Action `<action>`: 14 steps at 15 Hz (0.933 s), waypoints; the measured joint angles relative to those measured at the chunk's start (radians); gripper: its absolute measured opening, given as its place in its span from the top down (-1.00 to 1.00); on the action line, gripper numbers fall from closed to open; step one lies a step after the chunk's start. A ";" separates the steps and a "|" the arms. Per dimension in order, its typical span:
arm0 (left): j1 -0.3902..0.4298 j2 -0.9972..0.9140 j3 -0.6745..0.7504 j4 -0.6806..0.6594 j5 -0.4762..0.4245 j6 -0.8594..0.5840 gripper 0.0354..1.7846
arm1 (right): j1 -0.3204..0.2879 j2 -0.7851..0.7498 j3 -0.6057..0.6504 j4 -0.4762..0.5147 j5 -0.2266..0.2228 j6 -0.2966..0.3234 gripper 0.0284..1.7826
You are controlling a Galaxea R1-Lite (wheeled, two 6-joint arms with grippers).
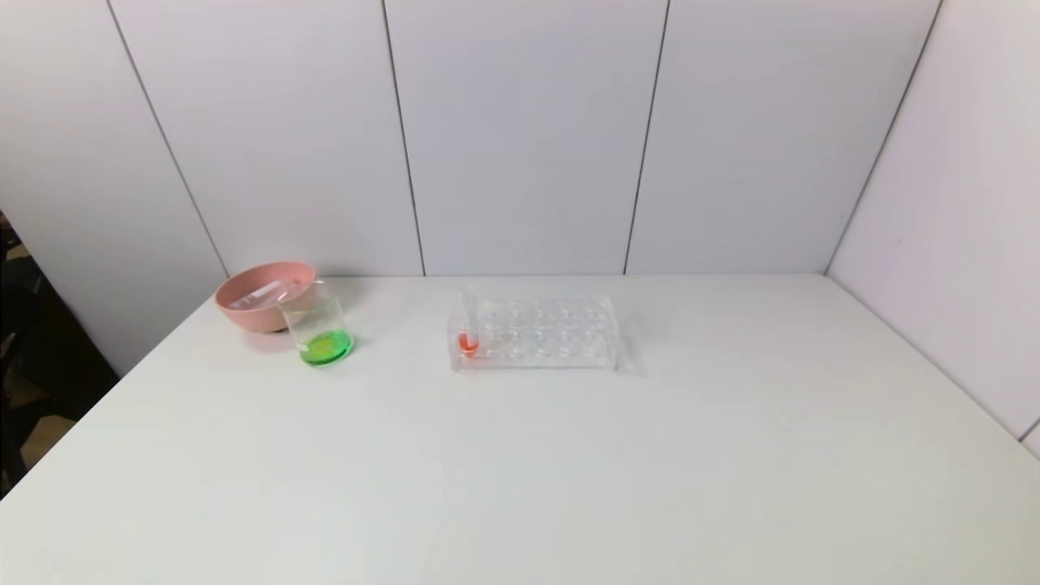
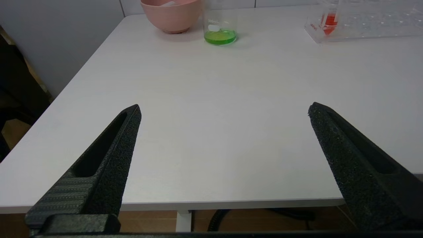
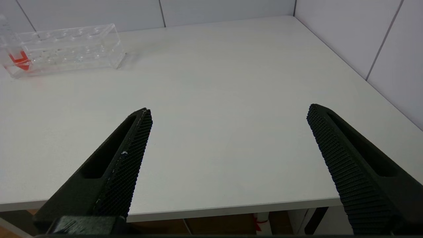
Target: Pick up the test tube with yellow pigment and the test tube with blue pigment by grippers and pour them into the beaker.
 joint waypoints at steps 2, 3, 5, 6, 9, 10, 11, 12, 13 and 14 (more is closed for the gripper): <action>0.000 0.000 0.002 -0.001 0.005 -0.043 -0.98 | 0.000 0.000 0.000 0.000 0.000 0.000 -0.92; 0.000 0.000 0.003 -0.001 0.008 -0.070 -0.98 | 0.000 0.000 0.000 0.000 0.000 0.000 -0.92; 0.000 0.000 0.003 -0.002 0.024 -0.092 -0.98 | 0.000 0.000 0.000 0.000 0.000 0.000 -0.92; 0.000 0.000 0.003 -0.002 0.025 -0.092 -0.98 | 0.000 0.000 0.000 0.000 0.000 0.000 -0.92; 0.000 0.000 0.002 -0.002 0.026 -0.093 -0.98 | 0.000 0.000 0.000 0.000 0.000 0.000 -0.92; 0.000 0.000 0.002 -0.002 0.026 -0.093 -0.98 | 0.000 0.000 0.000 0.000 0.000 0.000 -0.92; 0.000 0.000 0.002 -0.002 0.026 -0.093 -0.98 | 0.000 0.000 0.000 0.000 0.000 0.001 -0.92; 0.000 0.000 0.002 -0.002 0.026 -0.094 -0.98 | 0.000 0.000 0.000 0.000 0.000 0.001 -0.92; 0.000 0.000 0.002 -0.002 0.026 -0.093 -0.98 | 0.000 0.000 0.000 0.000 0.000 0.002 -0.92; 0.000 0.000 0.002 -0.001 0.025 -0.093 -0.98 | 0.000 0.000 0.000 0.000 0.000 0.002 -0.92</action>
